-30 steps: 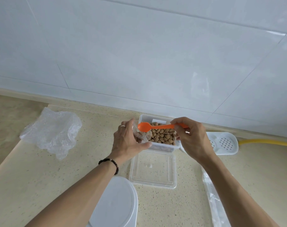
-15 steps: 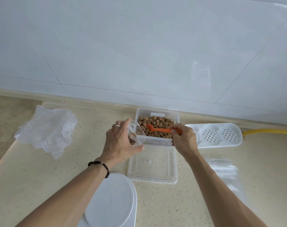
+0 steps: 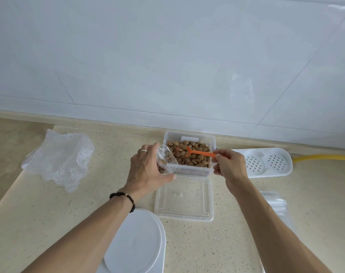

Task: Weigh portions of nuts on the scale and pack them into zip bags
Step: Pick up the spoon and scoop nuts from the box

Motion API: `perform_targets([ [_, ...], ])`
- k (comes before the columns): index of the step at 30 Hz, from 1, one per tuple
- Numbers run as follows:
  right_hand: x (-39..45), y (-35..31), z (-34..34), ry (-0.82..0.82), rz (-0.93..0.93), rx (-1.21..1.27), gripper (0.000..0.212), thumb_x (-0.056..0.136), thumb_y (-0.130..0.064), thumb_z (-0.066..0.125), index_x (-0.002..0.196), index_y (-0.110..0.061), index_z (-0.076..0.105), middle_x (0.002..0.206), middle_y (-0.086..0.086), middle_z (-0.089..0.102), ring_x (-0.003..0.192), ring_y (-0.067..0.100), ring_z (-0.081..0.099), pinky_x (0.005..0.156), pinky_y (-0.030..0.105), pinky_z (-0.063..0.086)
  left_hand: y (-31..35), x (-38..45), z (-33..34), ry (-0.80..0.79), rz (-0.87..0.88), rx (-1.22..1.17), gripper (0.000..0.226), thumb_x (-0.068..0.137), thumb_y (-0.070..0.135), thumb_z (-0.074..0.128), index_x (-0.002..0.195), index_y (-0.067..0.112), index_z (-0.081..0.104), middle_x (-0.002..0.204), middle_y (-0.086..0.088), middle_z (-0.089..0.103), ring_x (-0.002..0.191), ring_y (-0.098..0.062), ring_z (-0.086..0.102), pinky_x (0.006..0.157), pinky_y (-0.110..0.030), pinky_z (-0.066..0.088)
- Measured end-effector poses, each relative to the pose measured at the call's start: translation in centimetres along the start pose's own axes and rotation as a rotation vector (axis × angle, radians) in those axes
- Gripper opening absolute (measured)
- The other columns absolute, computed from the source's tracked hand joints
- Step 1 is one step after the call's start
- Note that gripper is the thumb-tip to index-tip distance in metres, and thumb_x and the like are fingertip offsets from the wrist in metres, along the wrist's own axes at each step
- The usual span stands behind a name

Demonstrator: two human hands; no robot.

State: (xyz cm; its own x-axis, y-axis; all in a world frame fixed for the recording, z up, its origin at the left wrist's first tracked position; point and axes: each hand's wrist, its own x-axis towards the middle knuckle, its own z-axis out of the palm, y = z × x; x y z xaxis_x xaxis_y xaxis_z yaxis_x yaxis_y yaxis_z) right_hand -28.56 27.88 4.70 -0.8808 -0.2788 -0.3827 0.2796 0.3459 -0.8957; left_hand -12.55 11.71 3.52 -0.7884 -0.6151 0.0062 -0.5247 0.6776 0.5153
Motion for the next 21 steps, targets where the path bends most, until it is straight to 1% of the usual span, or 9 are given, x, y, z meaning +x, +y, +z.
perform_targets([
  [4, -0.4, -1.2, -0.9, -0.001, -0.004, 0.054, 0.021, 0.094, 0.004, 0.050, 0.095, -0.005, 0.069, 0.077, 0.013, 0.065, 0.053, 0.015, 0.053, 0.049, 0.025, 0.047, 0.4, 0.5, 0.2, -0.019, -0.002, -0.010, 0.107, 0.061, 0.058, 0.080, 0.146, 0.017, 0.030, 0.138, -0.005, 0.041, 0.127, -0.022, 0.040, 0.107, -0.037, 0.029],
  [7, -1.4, -2.6, -1.2, -0.026, -0.055, 0.078, 0.022, 0.093, 0.005, 0.050, 0.095, -0.005, 0.070, 0.075, 0.012, 0.065, 0.050, 0.013, 0.052, 0.047, 0.023, 0.047, 0.7, 1.0, 0.3, -0.038, -0.058, -0.030, 0.109, 0.061, 0.059, 0.080, 0.147, 0.017, 0.028, 0.140, -0.006, 0.039, 0.130, -0.023, 0.038, 0.107, -0.038, 0.030],
  [11, -3.2, -3.8, -0.9, -0.073, -0.175, -0.031, 0.023, 0.094, 0.001, 0.052, 0.092, -0.011, 0.071, 0.079, 0.013, 0.068, 0.052, 0.014, 0.056, 0.049, 0.026, 0.049, 1.0, 1.4, 0.2, -0.059, -0.118, -0.099, 0.108, 0.061, 0.056, 0.082, 0.146, 0.017, 0.030, 0.139, -0.006, 0.037, 0.130, -0.024, 0.037, 0.107, -0.038, 0.030],
  [13, -4.2, -4.1, -0.4, -0.091, -0.271, -0.161, 0.022, 0.095, -0.003, 0.053, 0.091, -0.015, 0.071, 0.080, 0.014, 0.069, 0.053, 0.018, 0.060, 0.051, 0.035, 0.055, 1.2, 1.4, -0.1, -0.053, -0.104, -0.136, 0.107, 0.060, 0.056, 0.083, 0.145, 0.017, 0.032, 0.135, -0.006, 0.039, 0.128, -0.024, 0.039, 0.106, -0.039, 0.032],
  [15, -5.3, -4.5, 0.2, -0.134, -0.427, -0.308, 0.021, 0.095, -0.005, 0.054, 0.092, -0.016, 0.072, 0.074, 0.010, 0.068, 0.054, 0.024, 0.062, 0.055, 0.045, 0.057, 1.4, 1.2, -0.6, -0.038, -0.081, -0.163, 0.104, 0.060, 0.055, 0.083, 0.143, 0.017, 0.033, 0.130, -0.005, 0.041, 0.124, -0.023, 0.041, 0.105, -0.039, 0.034],
  [16, -5.8, -4.7, 0.5, -0.166, -0.514, -0.373, 0.021, 0.095, -0.005, 0.054, 0.093, -0.016, 0.072, 0.070, 0.005, 0.066, 0.056, 0.025, 0.062, 0.056, 0.045, 0.056, 1.5, 1.0, -0.8, -0.025, -0.075, -0.176, 0.102, 0.061, 0.055, 0.083, 0.142, 0.016, 0.034, 0.128, -0.004, 0.041, 0.122, -0.022, 0.041, 0.105, -0.039, 0.035],
  [18, -6.9, -5.3, 0.9, -0.219, -0.668, -0.480, 0.020, 0.095, -0.006, 0.055, 0.095, -0.016, 0.072, 0.074, -0.004, 0.064, 0.061, 0.018, 0.060, 0.059, 0.038, 0.053, 1.5, 0.4, -1.6, 0.008, -0.070, -0.198, 0.095, 0.062, 0.053, 0.082, 0.137, 0.016, 0.037, 0.121, -0.002, 0.040, 0.117, -0.022, 0.042, 0.102, -0.040, 0.037],
  [20, -7.6, -5.9, 1.1, -0.220, -0.786, -0.526, 0.020, 0.096, -0.006, 0.056, 0.097, -0.017, 0.072, 0.080, -0.002, 0.063, 0.063, 0.011, 0.058, 0.058, 0.029, 0.047, 1.4, -0.2, -2.4, 0.040, -0.061, -0.206, 0.080, 0.061, 0.051, 0.081, 0.123, 0.017, 0.042, 0.111, 0.000, 0.037, 0.109, -0.022, 0.043, 0.096, -0.038, 0.040],
  [21, -8.0, -6.3, 1.1, -0.208, -0.820, -0.525, 0.020, 0.096, -0.006, 0.056, 0.096, -0.017, 0.072, 0.080, 0.000, 0.062, 0.063, 0.012, 0.058, 0.058, 0.029, 0.046, 1.3, -0.5, -2.9, 0.045, -0.053, -0.204, 0.076, 0.061, 0.052, 0.081, 0.116, 0.017, 0.042, 0.108, 0.001, 0.036, 0.105, -0.021, 0.042, 0.094, -0.038, 0.041],
])
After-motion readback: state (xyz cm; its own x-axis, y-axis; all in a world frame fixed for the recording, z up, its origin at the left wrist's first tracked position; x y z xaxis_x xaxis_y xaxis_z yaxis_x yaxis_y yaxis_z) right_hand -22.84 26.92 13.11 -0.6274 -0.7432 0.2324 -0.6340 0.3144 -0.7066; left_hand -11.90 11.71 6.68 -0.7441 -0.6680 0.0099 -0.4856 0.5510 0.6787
